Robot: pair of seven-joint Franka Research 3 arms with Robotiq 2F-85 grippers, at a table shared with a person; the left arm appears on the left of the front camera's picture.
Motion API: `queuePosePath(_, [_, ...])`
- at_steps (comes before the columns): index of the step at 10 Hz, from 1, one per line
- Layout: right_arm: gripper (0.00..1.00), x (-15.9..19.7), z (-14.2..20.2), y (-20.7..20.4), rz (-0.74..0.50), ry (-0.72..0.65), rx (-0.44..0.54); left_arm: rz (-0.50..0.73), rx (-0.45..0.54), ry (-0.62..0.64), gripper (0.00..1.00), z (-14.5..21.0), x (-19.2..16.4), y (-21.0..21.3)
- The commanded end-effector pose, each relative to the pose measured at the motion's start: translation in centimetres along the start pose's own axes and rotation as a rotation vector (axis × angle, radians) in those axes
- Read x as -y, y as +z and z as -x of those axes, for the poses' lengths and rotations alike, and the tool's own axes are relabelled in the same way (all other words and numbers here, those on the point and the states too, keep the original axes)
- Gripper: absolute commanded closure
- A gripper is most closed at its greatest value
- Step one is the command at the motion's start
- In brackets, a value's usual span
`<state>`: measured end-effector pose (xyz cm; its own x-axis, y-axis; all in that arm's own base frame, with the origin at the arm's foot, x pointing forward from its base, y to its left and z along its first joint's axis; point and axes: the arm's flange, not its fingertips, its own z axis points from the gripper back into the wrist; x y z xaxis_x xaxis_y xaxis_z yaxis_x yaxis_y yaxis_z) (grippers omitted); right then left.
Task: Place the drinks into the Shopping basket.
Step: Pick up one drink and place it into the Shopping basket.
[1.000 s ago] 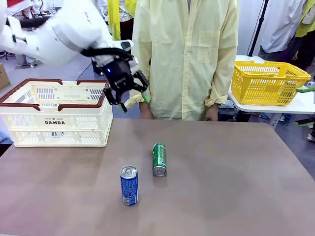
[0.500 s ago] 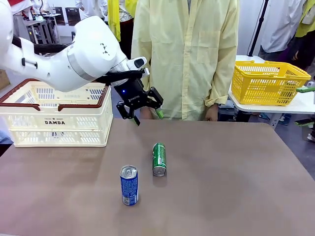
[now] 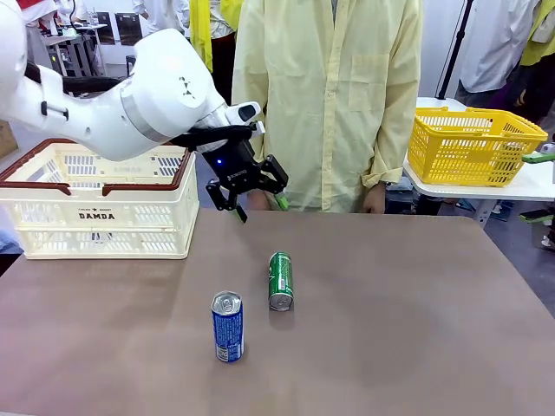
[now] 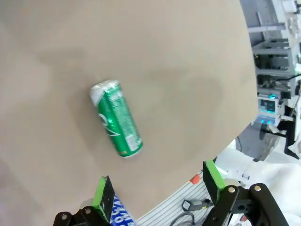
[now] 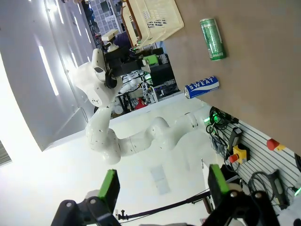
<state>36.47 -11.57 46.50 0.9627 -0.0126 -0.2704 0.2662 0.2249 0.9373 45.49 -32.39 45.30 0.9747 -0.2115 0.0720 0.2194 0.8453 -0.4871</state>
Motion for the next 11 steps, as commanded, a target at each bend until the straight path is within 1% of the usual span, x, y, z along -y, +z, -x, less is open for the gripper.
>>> queuePosePath(1, [0.00,-0.3,0.3,0.3,0.002,-0.006,-0.010,-0.118,0.014,0.073,0.00,0.7,4.6,-5.3])
queuePosePath(2, [0.00,-0.3,0.3,0.3,0.002,-0.006,-0.010,-0.171,0.011,0.078,0.00,0.7,5.5,-7.7])
queuePosePath(3, [0.00,-0.3,0.3,0.3,0.002,-0.006,-0.010,-0.248,0.038,0.141,0.00,0.7,5.4,-9.4])
queuePosePath(4, [0.00,-0.3,0.3,0.3,0.002,-0.006,-0.010,-0.314,0.046,0.184,0.00,0.9,5.0,-10.8])
queuePosePath(5, [0.00,-0.3,0.3,0.3,0.002,-0.006,-0.010,-0.350,0.046,0.187,0.00,1.3,4.6,-12.0])
queuePosePath(6, [0.00,-0.3,0.3,0.3,0.002,-0.006,-0.010,-0.386,0.074,0.197,0.00,1.8,3.9,-13.2])
queuePosePath(7, [0.00,-0.3,0.3,0.3,0.002,-0.006,-0.010,-0.396,0.073,0.188,0.00,1.8,3.5,-13.8])
queuePosePath(11, [0.00,-0.3,0.3,0.3,0.002,-0.006,-0.010,-0.437,0.016,0.141,0.00,0.7,2.0,-15.5])
